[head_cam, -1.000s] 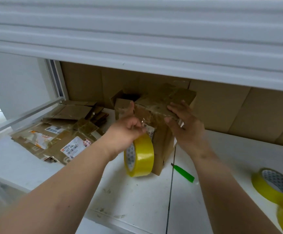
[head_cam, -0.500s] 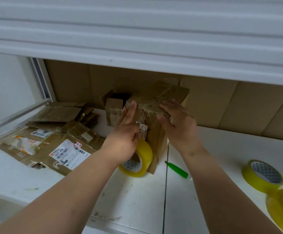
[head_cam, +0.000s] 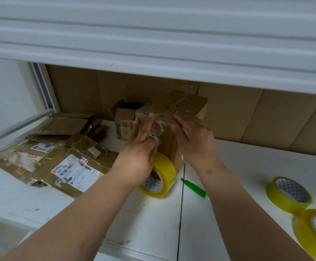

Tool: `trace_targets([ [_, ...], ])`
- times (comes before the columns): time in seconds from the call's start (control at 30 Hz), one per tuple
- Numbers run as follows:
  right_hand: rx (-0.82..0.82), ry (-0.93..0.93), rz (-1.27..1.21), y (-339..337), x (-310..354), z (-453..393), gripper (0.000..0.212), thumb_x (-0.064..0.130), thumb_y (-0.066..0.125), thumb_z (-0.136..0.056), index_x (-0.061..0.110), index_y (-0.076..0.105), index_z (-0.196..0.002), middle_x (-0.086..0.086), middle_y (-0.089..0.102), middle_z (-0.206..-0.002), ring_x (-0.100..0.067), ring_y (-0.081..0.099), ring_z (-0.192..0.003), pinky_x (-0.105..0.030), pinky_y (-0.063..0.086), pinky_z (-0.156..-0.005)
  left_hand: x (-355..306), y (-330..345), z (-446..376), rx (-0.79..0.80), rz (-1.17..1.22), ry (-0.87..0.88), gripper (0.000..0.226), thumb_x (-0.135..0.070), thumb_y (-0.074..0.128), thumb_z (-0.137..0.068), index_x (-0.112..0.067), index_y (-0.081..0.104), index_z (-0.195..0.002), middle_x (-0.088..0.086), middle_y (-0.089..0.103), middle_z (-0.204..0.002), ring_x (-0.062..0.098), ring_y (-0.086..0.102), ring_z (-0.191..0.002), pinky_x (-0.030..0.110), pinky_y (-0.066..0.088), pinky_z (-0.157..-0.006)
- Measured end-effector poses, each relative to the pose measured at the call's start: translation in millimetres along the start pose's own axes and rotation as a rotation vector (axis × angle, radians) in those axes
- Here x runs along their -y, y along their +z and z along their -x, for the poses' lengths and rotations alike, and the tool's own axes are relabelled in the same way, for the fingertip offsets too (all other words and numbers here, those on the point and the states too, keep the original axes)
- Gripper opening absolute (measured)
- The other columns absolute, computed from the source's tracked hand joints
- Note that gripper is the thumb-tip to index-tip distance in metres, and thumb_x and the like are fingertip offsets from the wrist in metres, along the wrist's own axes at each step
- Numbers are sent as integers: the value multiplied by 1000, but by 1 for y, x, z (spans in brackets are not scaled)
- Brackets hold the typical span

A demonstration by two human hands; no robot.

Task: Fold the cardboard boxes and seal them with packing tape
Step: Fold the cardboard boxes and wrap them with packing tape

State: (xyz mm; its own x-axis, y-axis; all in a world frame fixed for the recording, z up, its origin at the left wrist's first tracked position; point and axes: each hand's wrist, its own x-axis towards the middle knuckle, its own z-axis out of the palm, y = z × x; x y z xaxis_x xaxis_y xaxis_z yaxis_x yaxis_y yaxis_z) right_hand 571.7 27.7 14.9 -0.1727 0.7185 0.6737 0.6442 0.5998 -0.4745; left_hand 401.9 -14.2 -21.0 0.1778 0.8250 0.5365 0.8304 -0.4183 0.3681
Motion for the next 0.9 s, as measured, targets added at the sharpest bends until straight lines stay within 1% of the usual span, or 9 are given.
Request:
trace_targets([
  [0.13,79,36,-29,2,16,-4,36,31,59,-98,12,66,-128,-2,63,-134,-11,49,-130,-15,30,-105,-9,2,9,-27,-30,114,13,-8,59,-94,-6,61,-81,6,22,-162,35,22,-149,52,43,-107],
  [0.27,10,259,-510,-11,19,-9,32,42,53,-97,19,73,-106,-4,74,-103,-12,67,-96,-30,50,-80,-4,-8,9,-92,54,26,23,-10,56,-96,-8,51,-73,-10,15,-161,18,31,-147,26,41,-95],
  [0.37,-170,364,-405,-17,-7,-17,29,20,56,-95,25,69,-120,5,66,-117,-13,64,-107,-28,49,-90,7,-19,7,-81,94,-14,26,-4,54,-95,-14,47,-72,-18,12,-159,-12,15,-143,16,37,-96],
  [0.43,-123,472,-258,-17,-29,-21,41,19,56,-92,23,59,-133,-1,59,-131,-21,58,-117,-38,48,-98,7,-23,9,-62,78,-12,27,-6,54,-96,-16,48,-72,-22,12,-158,-23,10,-137,16,35,-97],
  [0.5,-16,595,-266,-11,-47,-21,50,25,57,-90,23,49,-140,-6,54,-136,-22,58,-108,-40,51,-86,6,-25,12,-51,49,-19,27,-9,55,-96,-18,48,-71,-24,13,-157,-27,11,-133,23,40,-95],
  [0.57,35,684,-335,-5,-59,-19,61,32,61,-89,24,39,-145,-8,51,-139,-21,55,-103,-34,43,-78,11,-31,11,-38,18,-90,21,-9,54,-96,-13,54,-76,-21,16,-159,-22,20,-131,25,41,-96],
  [0.7,41,822,-514,6,-78,-23,90,40,71,-83,27,19,-155,-6,39,-153,-31,42,-134,-37,33,-88,21,-54,7,39,17,-271,15,-9,55,-97,-4,65,-86,-8,29,-159,5,29,-143,15,29,-101],
  [0.83,95,893,-713,11,-92,-34,97,35,75,-82,32,13,-156,-6,37,-154,-29,42,-133,-42,28,-89,2,-55,14,1,60,-181,20,-8,58,-95,-11,60,-76,-8,36,-153,4,34,-140,20,31,-105],
  [0.9,124,888,-794,12,-95,-38,93,33,76,-82,32,19,-155,0,51,-141,-21,49,-117,-37,28,-89,-7,-51,17,-61,96,-168,18,-9,58,-95,-12,60,-77,-11,37,-150,-3,31,-140,11,28,-103],
])
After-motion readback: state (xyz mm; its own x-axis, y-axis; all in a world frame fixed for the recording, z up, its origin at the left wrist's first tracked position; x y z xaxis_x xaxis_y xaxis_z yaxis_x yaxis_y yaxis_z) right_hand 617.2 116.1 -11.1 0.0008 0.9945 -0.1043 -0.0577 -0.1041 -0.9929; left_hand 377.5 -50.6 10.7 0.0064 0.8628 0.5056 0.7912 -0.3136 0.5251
